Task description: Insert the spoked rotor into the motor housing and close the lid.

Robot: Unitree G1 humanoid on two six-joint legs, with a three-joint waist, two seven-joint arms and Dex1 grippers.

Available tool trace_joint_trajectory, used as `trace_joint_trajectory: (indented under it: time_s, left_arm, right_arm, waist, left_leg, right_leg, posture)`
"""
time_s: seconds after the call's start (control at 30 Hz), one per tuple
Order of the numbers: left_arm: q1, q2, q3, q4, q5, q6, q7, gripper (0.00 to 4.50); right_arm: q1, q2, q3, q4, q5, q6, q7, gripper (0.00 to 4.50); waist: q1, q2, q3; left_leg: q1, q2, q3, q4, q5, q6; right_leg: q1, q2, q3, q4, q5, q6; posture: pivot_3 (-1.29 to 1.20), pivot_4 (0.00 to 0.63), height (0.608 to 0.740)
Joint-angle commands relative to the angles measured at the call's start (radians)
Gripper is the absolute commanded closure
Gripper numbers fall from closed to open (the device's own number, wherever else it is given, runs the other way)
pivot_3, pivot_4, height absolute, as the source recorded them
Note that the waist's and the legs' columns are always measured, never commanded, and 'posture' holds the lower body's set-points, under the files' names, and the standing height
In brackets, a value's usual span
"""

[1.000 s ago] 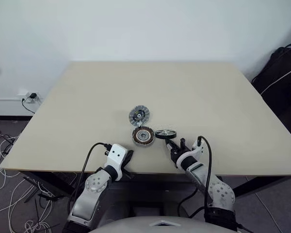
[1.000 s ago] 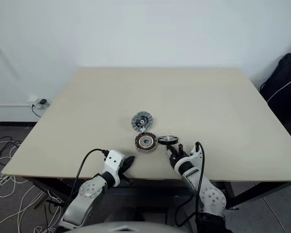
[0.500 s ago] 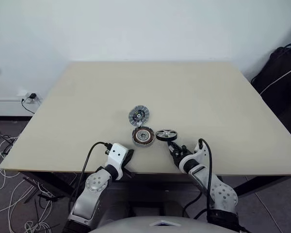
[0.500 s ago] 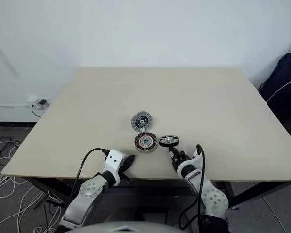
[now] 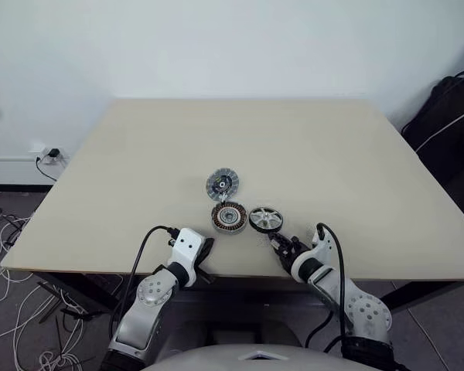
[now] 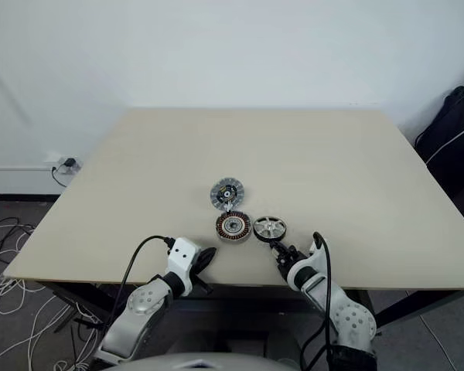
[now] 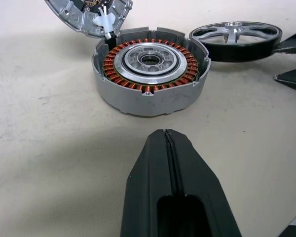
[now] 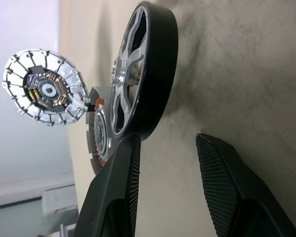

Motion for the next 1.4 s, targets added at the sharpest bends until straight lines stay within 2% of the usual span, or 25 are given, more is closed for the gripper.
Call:
trace_joint_trajectory:
  time_s: [0.03,0.33,0.8,0.87,0.97,1.0,1.23,1.4]
  left_arm:
    - [-0.009,0.002,0.000,-0.006,0.001,-0.014,-0.002,4.50]
    - [-0.008,0.003,-0.002,-0.006,0.000,-0.011,-0.004,4.50]
    - [-0.014,0.009,0.002,-0.010,0.001,-0.004,0.001,4.50]
    - [-0.013,0.010,0.001,-0.011,0.001,-0.004,0.002,4.50]
    - [-0.010,0.009,0.001,-0.012,0.000,-0.004,0.003,4.50]
    - [-0.009,0.009,0.001,-0.013,0.000,-0.005,0.003,4.50]
    - [-0.003,0.007,-0.001,-0.013,-0.002,-0.007,0.003,4.50]
    - [0.000,0.007,-0.002,-0.013,-0.003,-0.010,0.000,4.50]
  right_arm:
    - [-0.005,0.015,-0.015,-0.057,0.038,-0.016,0.062,2.59]
    - [-0.037,0.084,-0.044,-0.024,0.009,-0.097,0.072,2.59]
    - [-0.106,0.120,-0.036,0.065,-0.050,-0.145,0.086,2.59]
    - [-0.110,0.125,-0.038,0.070,-0.049,-0.152,0.091,2.97]
    - [-0.110,0.127,-0.037,0.069,-0.047,-0.151,0.092,3.90]
    - [-0.109,0.126,-0.037,0.067,-0.047,-0.149,0.091,4.08]
    - [-0.091,0.126,-0.043,0.030,-0.014,-0.131,0.076,4.12]
    - [-0.085,0.143,-0.069,-0.025,0.067,-0.150,0.109,4.12]
  waist:
    - [0.000,0.000,0.000]
    - [-0.001,0.000,0.000]
    - [-0.001,0.001,-0.001]
    - [-0.001,0.001,-0.001]
    - [-0.001,0.001,-0.001]
    - [-0.001,0.001,-0.002]
    - [-0.001,0.002,-0.002]
    - [0.000,0.003,-0.002]
  left_leg:
    - [0.000,0.000,0.000,0.000,0.000,0.000]
    - [0.000,0.000,0.000,0.000,0.000,0.000]
    - [0.000,0.000,0.000,0.000,0.000,0.000]
    - [0.000,0.000,0.000,0.000,0.000,0.000]
    - [0.000,0.000,0.000,0.000,0.000,0.000]
    - [0.000,0.000,0.000,0.000,0.000,0.000]
    - [0.001,0.000,0.000,0.000,0.000,0.000]
    - [0.000,0.000,0.000,0.000,0.000,0.000]
  right_leg:
    - [0.000,0.000,0.000,0.000,0.000,0.000]
    - [0.000,0.000,0.000,0.000,0.000,0.001]
    - [0.000,0.000,0.000,0.000,0.001,-0.001]
    - [0.000,0.000,0.000,0.000,0.001,-0.001]
    - [0.000,0.000,0.000,0.000,0.001,-0.001]
    - [0.000,0.000,0.000,0.000,0.001,-0.001]
    - [0.000,0.000,0.000,0.000,0.001,-0.001]
    - [0.000,0.000,0.000,0.000,0.001,-0.001]
  posture:
    - [0.00,0.000,0.740]
    - [0.00,0.000,0.740]
    - [0.00,0.000,0.740]
    - [0.00,0.000,0.740]
    - [0.00,0.000,0.740]
    - [0.00,0.000,0.740]
    - [0.00,0.000,0.740]
    - [0.00,0.000,0.740]
